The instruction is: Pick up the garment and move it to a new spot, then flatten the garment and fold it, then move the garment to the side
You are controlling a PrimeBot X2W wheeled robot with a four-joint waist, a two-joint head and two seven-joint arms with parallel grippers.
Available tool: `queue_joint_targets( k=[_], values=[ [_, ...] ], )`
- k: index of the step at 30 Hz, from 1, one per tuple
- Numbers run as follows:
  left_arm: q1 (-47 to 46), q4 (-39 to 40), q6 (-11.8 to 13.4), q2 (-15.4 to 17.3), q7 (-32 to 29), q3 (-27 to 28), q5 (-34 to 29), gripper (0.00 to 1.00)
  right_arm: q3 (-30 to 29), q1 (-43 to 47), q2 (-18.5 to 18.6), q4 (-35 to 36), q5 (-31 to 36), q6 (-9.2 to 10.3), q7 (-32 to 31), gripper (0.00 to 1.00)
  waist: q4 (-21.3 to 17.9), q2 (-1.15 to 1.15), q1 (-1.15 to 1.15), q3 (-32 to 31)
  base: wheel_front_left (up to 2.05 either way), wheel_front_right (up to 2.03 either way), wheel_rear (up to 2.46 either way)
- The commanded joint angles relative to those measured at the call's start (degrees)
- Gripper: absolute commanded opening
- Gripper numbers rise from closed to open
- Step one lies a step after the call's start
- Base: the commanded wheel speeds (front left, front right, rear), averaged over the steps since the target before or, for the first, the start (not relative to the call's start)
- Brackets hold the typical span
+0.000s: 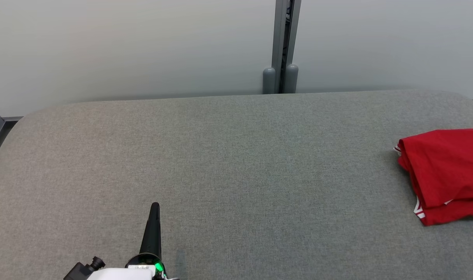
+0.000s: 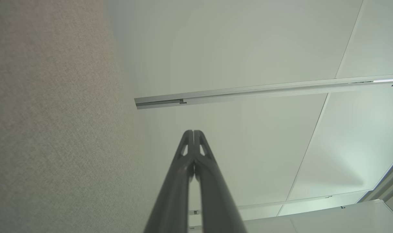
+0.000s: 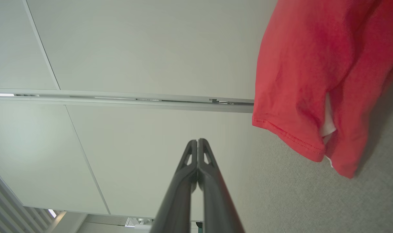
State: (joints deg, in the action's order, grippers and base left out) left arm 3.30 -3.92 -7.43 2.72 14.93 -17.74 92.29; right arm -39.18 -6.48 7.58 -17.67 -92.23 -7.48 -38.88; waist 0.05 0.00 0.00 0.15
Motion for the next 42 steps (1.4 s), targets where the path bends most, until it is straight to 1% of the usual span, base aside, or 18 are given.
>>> queue_joint_targets(
  k=[1,42],
  values=[
    [-0.77,0.15,-0.29,0.1,0.15,0.11,-0.03,0.0,-0.26,-0.4,0.15,-0.19,0.34,-0.02,-0.37,0.0,0.0,0.0,0.0,0.0,0.0,0.0,0.0],
    [-0.78,0.18,-0.3,0.1,0.15,0.12,-0.03,0.0,-1.16,-0.9,-0.4,-0.2,1.06,-0.02,-1.09,0.0,0.0,0.0,0.0,0.0,0.0,0.0,0.0]
  ],
)
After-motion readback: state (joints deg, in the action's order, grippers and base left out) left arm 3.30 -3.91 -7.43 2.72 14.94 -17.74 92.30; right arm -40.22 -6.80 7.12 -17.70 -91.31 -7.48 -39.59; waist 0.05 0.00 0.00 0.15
